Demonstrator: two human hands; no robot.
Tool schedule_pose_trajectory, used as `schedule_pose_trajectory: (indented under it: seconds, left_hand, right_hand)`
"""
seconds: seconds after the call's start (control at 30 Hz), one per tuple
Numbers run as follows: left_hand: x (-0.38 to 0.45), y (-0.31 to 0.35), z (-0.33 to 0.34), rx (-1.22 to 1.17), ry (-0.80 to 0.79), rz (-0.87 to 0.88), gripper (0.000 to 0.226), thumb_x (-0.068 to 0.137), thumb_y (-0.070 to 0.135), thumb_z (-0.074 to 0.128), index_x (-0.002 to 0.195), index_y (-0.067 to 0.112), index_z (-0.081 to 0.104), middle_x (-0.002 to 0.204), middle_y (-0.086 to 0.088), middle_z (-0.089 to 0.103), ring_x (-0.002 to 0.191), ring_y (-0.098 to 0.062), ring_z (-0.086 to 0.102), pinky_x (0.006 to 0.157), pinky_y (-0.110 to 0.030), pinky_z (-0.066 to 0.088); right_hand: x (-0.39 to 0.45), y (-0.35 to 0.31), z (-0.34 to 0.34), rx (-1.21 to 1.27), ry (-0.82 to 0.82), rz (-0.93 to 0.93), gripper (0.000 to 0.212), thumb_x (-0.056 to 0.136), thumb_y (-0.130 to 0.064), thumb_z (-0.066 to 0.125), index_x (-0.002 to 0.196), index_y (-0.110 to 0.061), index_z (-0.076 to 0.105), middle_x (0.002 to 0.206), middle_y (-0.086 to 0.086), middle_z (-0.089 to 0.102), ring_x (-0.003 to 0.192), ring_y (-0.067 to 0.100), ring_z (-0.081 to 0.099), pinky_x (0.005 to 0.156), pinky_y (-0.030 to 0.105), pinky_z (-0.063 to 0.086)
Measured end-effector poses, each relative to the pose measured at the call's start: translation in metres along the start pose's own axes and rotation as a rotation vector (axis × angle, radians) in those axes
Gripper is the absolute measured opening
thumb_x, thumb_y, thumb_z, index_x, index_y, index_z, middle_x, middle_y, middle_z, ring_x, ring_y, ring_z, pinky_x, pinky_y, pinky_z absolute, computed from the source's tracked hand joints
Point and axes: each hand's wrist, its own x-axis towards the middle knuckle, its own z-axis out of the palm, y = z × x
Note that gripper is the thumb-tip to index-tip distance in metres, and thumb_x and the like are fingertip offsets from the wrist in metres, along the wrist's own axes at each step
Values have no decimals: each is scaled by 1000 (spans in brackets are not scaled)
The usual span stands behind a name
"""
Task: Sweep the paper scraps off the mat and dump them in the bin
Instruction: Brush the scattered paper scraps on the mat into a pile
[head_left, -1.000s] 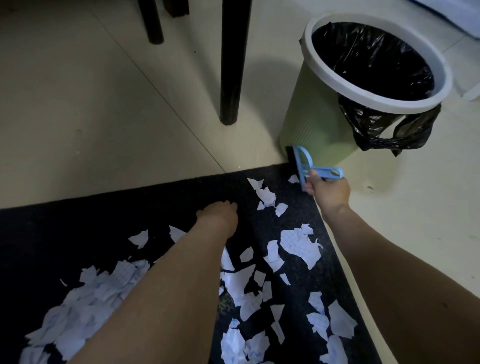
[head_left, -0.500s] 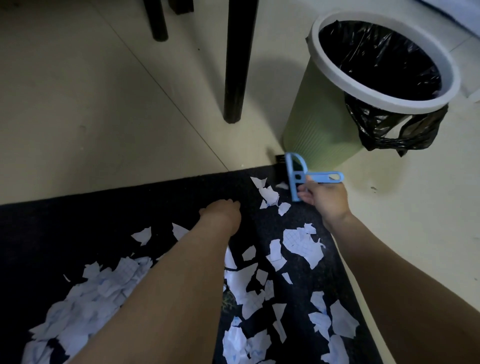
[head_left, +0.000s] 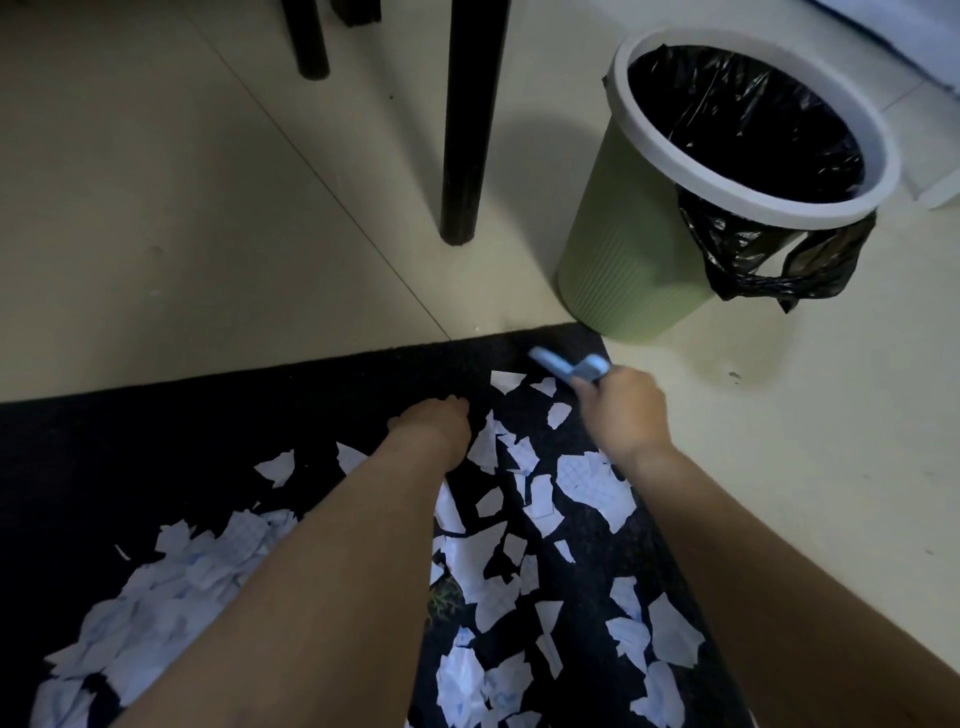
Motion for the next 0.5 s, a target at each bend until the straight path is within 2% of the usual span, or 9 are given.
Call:
schedule_pose_trajectory:
  seconds: [0.07, 0.2, 0.3, 0.4, 0.5]
  left_hand:
    - [-2, 1, -1, -7, 0, -6, 83, 90, 3, 53, 155, 20, 4, 160, -5, 12, 142, -31, 25, 113, -49, 32]
    - [-7, 0, -1, -40, 26, -2, 78, 93, 6, 48, 155, 18, 2, 156, -11, 23, 138, -32, 33, 111, -49, 34]
    - [-9, -3, 0, -76, 37, 22, 77, 95, 13, 53, 155, 18, 5, 154, -11, 25, 136, -31, 34, 111, -49, 35]
    - [-10, -7, 0, -76, 44, 48, 83, 92, 7, 57, 155, 15, 4, 152, -14, 29, 133, -31, 38, 109, -48, 37]
    - [-15, -11, 2, -107, 78, 66, 80, 93, 2, 53, 155, 14, 5, 151, -15, 30, 131, -30, 40, 108, -44, 40]
  right_hand:
    - [-11, -9, 12, -82, -107, -111, 23, 96, -30, 50, 98, -12, 64, 68, 0, 53, 62, 22, 52, 58, 29, 40]
    - [-23, -24, 3, 74, -268, -47, 32, 94, -36, 52, 79, -9, 61, 64, 1, 53, 55, 18, 48, 52, 29, 39]
    - [-20, -23, -21, 153, -131, 37, 32, 93, -37, 52, 84, -11, 67, 76, 8, 64, 68, 26, 59, 63, 35, 46]
    - [3, -15, -31, 94, 59, 90, 32, 95, -34, 48, 87, -7, 64, 80, 10, 62, 77, 32, 57, 67, 34, 41]
    - [33, 5, -18, 106, 76, 250, 41, 98, -36, 38, 99, -2, 60, 101, 18, 64, 97, 38, 58, 81, 37, 43]
